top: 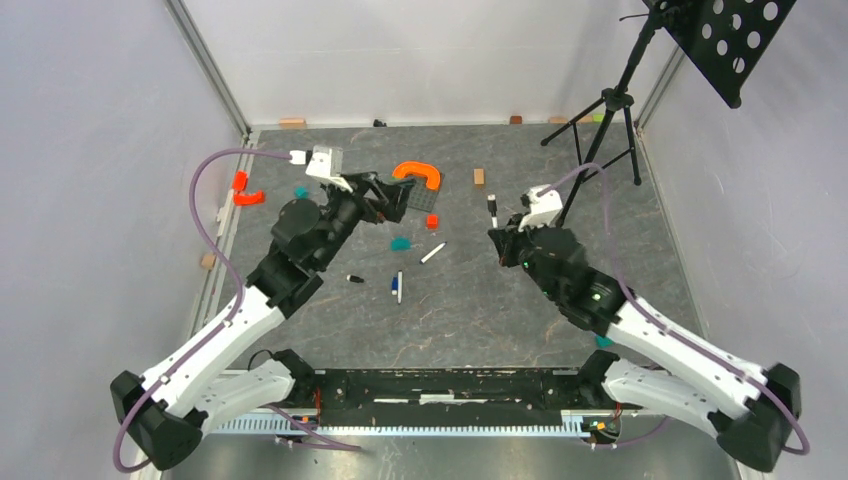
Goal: Insert the pens into the pen caps
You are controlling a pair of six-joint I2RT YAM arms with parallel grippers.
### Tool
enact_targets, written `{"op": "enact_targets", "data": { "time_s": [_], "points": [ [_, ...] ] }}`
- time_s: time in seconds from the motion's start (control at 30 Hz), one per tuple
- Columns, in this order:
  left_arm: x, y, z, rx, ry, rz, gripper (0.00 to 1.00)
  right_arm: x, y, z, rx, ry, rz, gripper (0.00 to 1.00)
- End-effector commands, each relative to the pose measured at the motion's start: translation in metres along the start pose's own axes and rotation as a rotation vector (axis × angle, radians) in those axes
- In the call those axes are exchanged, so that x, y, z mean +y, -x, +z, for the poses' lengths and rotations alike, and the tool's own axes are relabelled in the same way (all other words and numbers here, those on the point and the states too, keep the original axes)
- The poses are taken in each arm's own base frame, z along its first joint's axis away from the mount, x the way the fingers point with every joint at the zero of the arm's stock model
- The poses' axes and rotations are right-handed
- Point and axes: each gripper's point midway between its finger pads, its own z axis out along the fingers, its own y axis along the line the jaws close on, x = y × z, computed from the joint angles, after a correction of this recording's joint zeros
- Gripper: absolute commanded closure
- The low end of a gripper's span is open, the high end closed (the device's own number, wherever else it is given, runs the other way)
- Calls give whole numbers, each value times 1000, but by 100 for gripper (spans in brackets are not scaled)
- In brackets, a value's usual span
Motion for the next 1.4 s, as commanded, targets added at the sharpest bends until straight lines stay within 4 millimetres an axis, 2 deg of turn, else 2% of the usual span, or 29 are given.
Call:
{"op": "enact_targets", "data": {
  "time_s": [0.0, 0.1, 0.37, 0.57, 0.8, 0.97, 1.07, 1.17, 1.23, 1.37],
  "points": [
    [83, -6, -9, 82, 452, 158, 0, -84, -73, -1, 210, -423, -141, 100],
    [87, -12, -6, 116, 470, 167, 0, -94, -103, 5, 271, -460, -179, 100],
    [83, -14, -5, 137, 441, 185, 0, -112, -170, 20, 445, -448, -224, 100],
    [83, -19, -3, 167, 436, 195, 0, -120, -201, 23, 532, -429, -209, 100],
    [82, -24, 0, 189, 424, 196, 1, -126, -217, 21, 580, -435, -205, 86],
    [82, -27, 1, 201, 421, 198, 1, -129, -220, 20, 591, -440, -200, 78],
    [82, -28, 2, 207, 420, 199, 1, -129, -221, 20, 596, -441, -199, 69],
    [82, -29, 2, 210, 421, 202, 1, -130, -220, 19, 596, -441, -198, 62],
    [80, -30, 3, 215, 409, 203, 1, -130, -219, 18, 596, -439, -199, 61],
    [77, -35, 5, 229, 375, 212, 1, -126, -204, 18, 570, -428, -203, 54]
  ]
}}
